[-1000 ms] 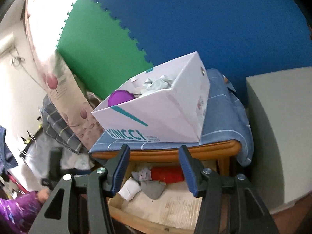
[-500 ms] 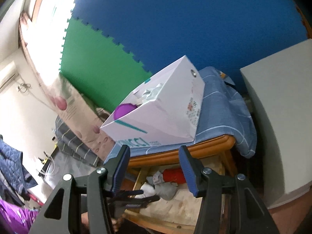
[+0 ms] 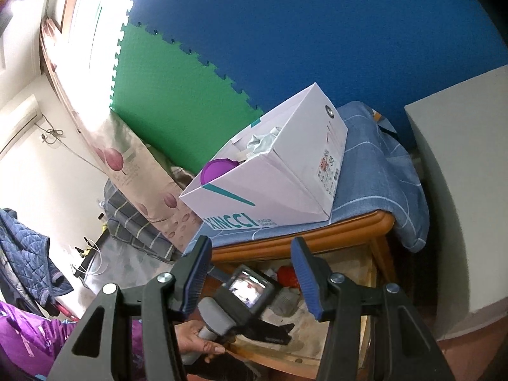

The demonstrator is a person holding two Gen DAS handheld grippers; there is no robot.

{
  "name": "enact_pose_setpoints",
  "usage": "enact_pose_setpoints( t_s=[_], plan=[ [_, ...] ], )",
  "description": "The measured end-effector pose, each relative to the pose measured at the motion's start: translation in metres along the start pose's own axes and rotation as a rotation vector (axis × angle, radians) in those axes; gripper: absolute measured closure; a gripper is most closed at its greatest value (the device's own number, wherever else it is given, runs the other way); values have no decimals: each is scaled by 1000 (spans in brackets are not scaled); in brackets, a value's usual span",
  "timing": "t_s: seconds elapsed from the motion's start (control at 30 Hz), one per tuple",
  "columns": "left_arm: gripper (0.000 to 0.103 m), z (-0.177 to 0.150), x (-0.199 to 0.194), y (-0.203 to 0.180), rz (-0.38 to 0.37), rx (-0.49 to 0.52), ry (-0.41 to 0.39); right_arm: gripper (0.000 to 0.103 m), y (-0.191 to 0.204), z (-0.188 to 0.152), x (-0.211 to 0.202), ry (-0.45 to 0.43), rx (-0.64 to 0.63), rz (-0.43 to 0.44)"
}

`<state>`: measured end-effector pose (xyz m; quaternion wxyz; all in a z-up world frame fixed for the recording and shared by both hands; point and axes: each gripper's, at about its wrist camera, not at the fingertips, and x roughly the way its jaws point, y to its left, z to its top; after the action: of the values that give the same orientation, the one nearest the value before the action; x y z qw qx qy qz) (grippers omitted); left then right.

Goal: Take underwear out of drawer
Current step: 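Reach the left tool into the drawer and grasp the grey briefs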

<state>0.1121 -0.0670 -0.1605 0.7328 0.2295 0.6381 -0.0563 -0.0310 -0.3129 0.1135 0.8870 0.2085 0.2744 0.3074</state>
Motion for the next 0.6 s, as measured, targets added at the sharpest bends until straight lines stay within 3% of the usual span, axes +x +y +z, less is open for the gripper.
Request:
enact_pose_setpoints(
  t_s=[0.1, 0.27, 0.43, 0.6],
  plan=[
    [4, 5, 0, -22, 100, 150, -11, 50, -4, 0, -1, 4, 20, 8],
    [4, 13, 15, -31, 149, 294, 16, 50, -9, 0, -2, 4, 42, 13],
    [8, 10, 26, -33, 81, 433, 0, 50, -12, -1, 3, 27, 62, 8],
    [17, 13, 31, -19, 1, 479, -15, 50, -15, -1, 7, 34, 76, 4]
  ],
)
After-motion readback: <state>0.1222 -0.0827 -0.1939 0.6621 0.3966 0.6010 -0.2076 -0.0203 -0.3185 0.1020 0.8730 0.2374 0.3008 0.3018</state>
